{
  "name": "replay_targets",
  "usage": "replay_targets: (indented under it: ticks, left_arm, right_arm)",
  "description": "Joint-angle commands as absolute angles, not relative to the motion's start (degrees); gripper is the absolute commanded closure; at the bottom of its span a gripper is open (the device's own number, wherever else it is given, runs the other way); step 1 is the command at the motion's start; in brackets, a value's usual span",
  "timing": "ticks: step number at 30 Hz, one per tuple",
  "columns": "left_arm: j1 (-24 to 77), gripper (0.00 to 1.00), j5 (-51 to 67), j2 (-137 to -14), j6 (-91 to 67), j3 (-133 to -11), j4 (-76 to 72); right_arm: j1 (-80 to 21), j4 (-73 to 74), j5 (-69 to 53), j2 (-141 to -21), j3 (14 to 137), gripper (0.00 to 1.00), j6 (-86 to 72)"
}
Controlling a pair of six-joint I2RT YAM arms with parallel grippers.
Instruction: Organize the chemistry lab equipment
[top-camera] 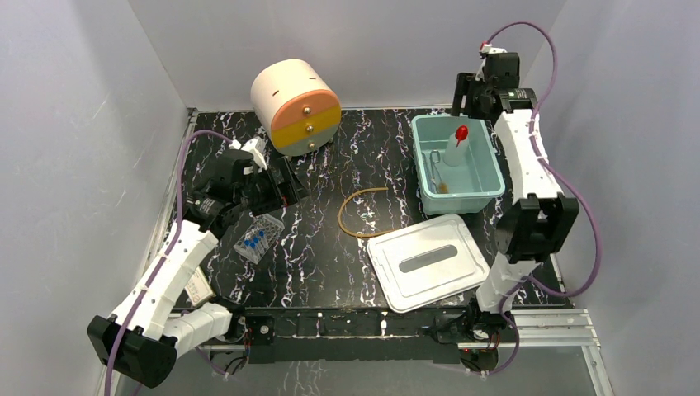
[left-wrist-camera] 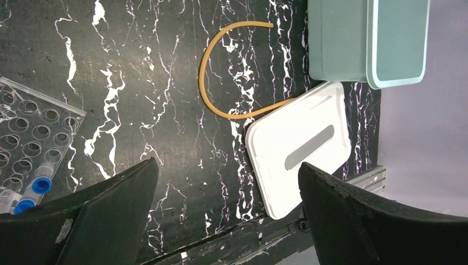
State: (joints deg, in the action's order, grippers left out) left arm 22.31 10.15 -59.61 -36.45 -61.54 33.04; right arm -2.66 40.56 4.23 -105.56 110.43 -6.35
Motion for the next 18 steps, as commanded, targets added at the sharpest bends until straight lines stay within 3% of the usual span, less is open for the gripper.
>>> replay_targets:
  ticks: [1, 9, 18]
  left_arm:
    - [22.33, 0.02, 14.38, -58.57, -36.66, -62.24, 33.71]
    - [22.33, 0.02, 16.51, -56.65, -37.39, -61.65, 34.45]
    - [22.34, 0.02, 5.56, -54.97, -36.83, -66.43, 36.95]
  right_arm:
    - [-10.54, 41.04, 5.75, -94.14, 107.57, 0.21, -6.51]
    - [-22.25, 35.95, 3.2, -82.04, 95.46, 0.25, -12.19]
    - [-39.44, 33.39, 7.61, -80.12, 85.8, 0.26, -18.43]
